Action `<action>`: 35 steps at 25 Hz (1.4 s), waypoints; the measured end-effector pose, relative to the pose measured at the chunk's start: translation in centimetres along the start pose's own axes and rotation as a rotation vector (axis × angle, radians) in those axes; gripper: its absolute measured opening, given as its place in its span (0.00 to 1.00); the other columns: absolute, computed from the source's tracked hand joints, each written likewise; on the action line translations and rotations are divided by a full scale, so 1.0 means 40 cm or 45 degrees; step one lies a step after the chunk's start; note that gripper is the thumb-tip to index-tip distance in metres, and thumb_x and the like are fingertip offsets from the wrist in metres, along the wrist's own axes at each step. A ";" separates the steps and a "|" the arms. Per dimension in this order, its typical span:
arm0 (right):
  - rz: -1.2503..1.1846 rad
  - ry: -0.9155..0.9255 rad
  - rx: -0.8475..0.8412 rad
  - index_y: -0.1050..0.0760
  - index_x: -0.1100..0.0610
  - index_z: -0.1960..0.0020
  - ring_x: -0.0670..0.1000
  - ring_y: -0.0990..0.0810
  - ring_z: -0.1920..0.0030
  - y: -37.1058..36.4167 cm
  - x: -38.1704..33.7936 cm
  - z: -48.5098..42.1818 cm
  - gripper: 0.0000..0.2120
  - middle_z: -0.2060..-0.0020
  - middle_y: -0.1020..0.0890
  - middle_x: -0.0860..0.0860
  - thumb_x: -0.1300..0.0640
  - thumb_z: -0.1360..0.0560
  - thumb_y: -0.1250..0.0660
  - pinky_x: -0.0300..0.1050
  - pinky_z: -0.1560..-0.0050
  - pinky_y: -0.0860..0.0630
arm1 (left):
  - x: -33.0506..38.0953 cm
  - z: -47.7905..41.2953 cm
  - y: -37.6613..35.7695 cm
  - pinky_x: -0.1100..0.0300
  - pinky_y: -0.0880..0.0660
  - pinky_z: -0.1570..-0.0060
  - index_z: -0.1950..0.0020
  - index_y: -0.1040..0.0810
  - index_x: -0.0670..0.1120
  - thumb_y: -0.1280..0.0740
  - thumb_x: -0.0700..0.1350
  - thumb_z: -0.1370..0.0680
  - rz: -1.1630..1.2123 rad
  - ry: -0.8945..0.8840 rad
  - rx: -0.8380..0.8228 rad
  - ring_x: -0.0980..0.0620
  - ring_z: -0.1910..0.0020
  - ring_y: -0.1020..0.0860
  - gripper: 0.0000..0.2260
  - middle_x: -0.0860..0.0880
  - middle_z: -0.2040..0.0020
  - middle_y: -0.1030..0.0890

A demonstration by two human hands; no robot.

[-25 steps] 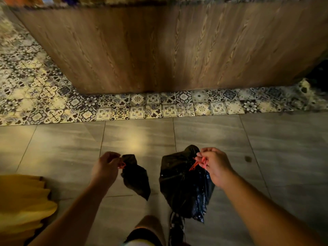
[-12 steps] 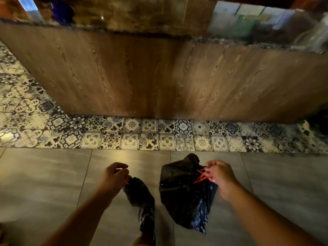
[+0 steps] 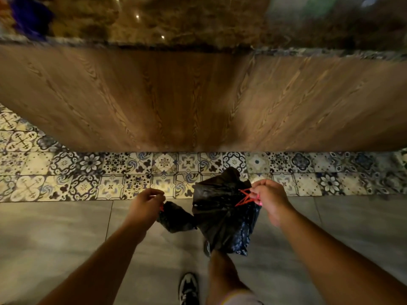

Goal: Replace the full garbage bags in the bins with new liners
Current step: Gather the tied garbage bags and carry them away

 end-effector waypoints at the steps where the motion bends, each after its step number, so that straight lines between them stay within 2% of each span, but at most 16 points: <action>1: -0.001 0.000 -0.025 0.20 0.62 0.53 0.53 0.16 0.57 -0.025 -0.026 -0.052 0.07 0.53 0.16 0.60 0.70 0.22 0.34 0.41 0.63 0.24 | 0.029 -0.040 -0.009 0.58 0.23 0.60 0.50 0.16 0.53 0.30 0.45 0.20 -0.012 0.001 0.026 0.47 0.51 0.17 0.04 0.48 0.51 0.15; 5: 0.079 -0.026 -0.098 0.18 0.57 0.51 0.53 0.15 0.55 -0.116 -0.106 -0.253 0.07 0.53 0.14 0.58 0.67 0.23 0.32 0.43 0.61 0.23 | 0.124 -0.178 -0.055 0.53 0.21 0.52 0.48 0.17 0.49 0.31 0.42 0.19 -0.026 0.071 0.053 0.44 0.49 0.17 0.04 0.44 0.51 0.15; 9: 0.120 -0.117 -0.155 0.19 0.52 0.51 0.58 0.16 0.50 -0.208 -0.160 -0.414 0.11 0.51 0.16 0.58 0.66 0.27 0.31 0.55 0.50 0.19 | 0.192 -0.334 -0.099 0.52 0.24 0.55 0.52 0.16 0.49 0.32 0.42 0.19 -0.094 0.074 0.054 0.44 0.52 0.17 0.05 0.44 0.55 0.14; 11: 0.143 -0.138 -0.157 0.19 0.51 0.52 0.59 0.16 0.50 -0.248 -0.194 -0.495 0.11 0.51 0.16 0.57 0.66 0.28 0.31 0.57 0.48 0.19 | 0.217 -0.427 -0.114 0.52 0.24 0.55 0.51 0.16 0.49 0.31 0.43 0.19 -0.122 0.094 0.060 0.43 0.51 0.17 0.04 0.46 0.55 0.14; 13: 0.166 -0.155 -0.153 0.18 0.52 0.52 0.58 0.16 0.50 -0.284 -0.215 -0.577 0.11 0.52 0.15 0.57 0.66 0.28 0.31 0.55 0.49 0.19 | 0.229 -0.521 -0.123 0.49 0.23 0.50 0.50 0.16 0.48 0.30 0.43 0.19 -0.102 0.136 0.063 0.42 0.49 0.17 0.04 0.45 0.53 0.14; 15: 0.167 -0.180 -0.154 0.18 0.54 0.51 0.55 0.16 0.52 -0.313 -0.221 -0.647 0.11 0.53 0.15 0.56 0.67 0.27 0.32 0.49 0.56 0.21 | 0.231 -0.597 -0.140 0.43 0.22 0.43 0.48 0.16 0.47 0.31 0.41 0.19 -0.016 0.183 0.032 0.39 0.46 0.17 0.04 0.42 0.50 0.14; 18: 0.147 -0.211 -0.108 0.19 0.56 0.51 0.53 0.17 0.56 -0.360 -0.193 -0.784 0.11 0.54 0.15 0.57 0.70 0.25 0.34 0.43 0.63 0.27 | 0.199 -0.744 -0.183 0.44 0.23 0.43 0.45 0.18 0.44 0.33 0.39 0.20 0.099 0.282 -0.026 0.37 0.42 0.18 0.06 0.39 0.47 0.14; 22: 0.186 -0.217 -0.050 0.20 0.56 0.52 0.53 0.17 0.53 -0.401 -0.133 -0.924 0.10 0.52 0.15 0.56 0.70 0.24 0.33 0.42 0.61 0.28 | 0.158 -0.905 -0.247 0.42 0.24 0.35 0.44 0.19 0.43 0.34 0.37 0.20 0.194 0.344 -0.108 0.39 0.39 0.18 0.08 0.37 0.42 0.15; 25: 0.245 -0.189 -0.026 0.19 0.54 0.53 0.53 0.18 0.52 -0.442 -0.085 -1.006 0.09 0.52 0.15 0.55 0.67 0.23 0.32 0.43 0.60 0.28 | 0.125 -0.993 -0.296 0.48 0.23 0.40 0.47 0.18 0.43 0.33 0.37 0.21 0.224 0.359 -0.145 0.43 0.44 0.18 0.05 0.39 0.46 0.16; 28: 0.348 -0.154 0.008 0.21 0.51 0.57 0.54 0.20 0.52 -0.491 -0.038 -1.064 0.11 0.55 0.18 0.53 0.66 0.22 0.33 0.43 0.58 0.27 | 0.076 -1.057 -0.362 0.54 0.22 0.47 0.52 0.16 0.46 0.32 0.37 0.20 0.151 0.370 -0.199 0.50 0.48 0.18 0.06 0.47 0.49 0.14; 30: 0.414 -0.110 0.006 0.22 0.49 0.57 0.56 0.20 0.51 -0.523 -0.019 -1.085 0.12 0.54 0.18 0.54 0.66 0.23 0.35 0.44 0.55 0.27 | 0.047 -1.090 -0.395 0.57 0.22 0.55 0.54 0.15 0.48 0.31 0.38 0.21 0.081 0.365 -0.215 0.51 0.48 0.17 0.07 0.49 0.50 0.14; 32: 0.539 -0.062 -0.077 0.22 0.48 0.55 0.56 0.19 0.53 -0.557 -0.012 -1.097 0.11 0.54 0.18 0.53 0.63 0.23 0.36 0.44 0.58 0.26 | 0.032 -1.116 -0.413 0.61 0.21 0.61 0.54 0.16 0.49 0.30 0.41 0.21 0.070 0.376 -0.206 0.51 0.50 0.17 0.05 0.48 0.50 0.14; 34: 0.689 -0.021 -0.121 0.21 0.49 0.51 0.57 0.18 0.52 -0.579 -0.020 -1.112 0.09 0.54 0.18 0.53 0.61 0.23 0.36 0.46 0.57 0.23 | 0.030 -1.145 -0.425 0.57 0.21 0.53 0.53 0.17 0.50 0.28 0.46 0.22 0.012 0.365 -0.208 0.51 0.49 0.18 0.01 0.48 0.48 0.15; 35: 0.731 0.000 -0.105 0.20 0.50 0.49 0.58 0.18 0.50 -0.581 -0.027 -1.121 0.08 0.52 0.17 0.54 0.60 0.23 0.35 0.49 0.54 0.20 | 0.031 -1.159 -0.428 0.55 0.22 0.47 0.52 0.17 0.50 0.28 0.48 0.23 -0.023 0.358 -0.210 0.50 0.48 0.19 0.03 0.49 0.48 0.15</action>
Point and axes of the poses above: each hand's wrist, its own z-axis away from the middle knuckle, its own y-axis out of the back of the hand, x = y × z, the point moved 8 cm from there along -z, towards the middle knuckle
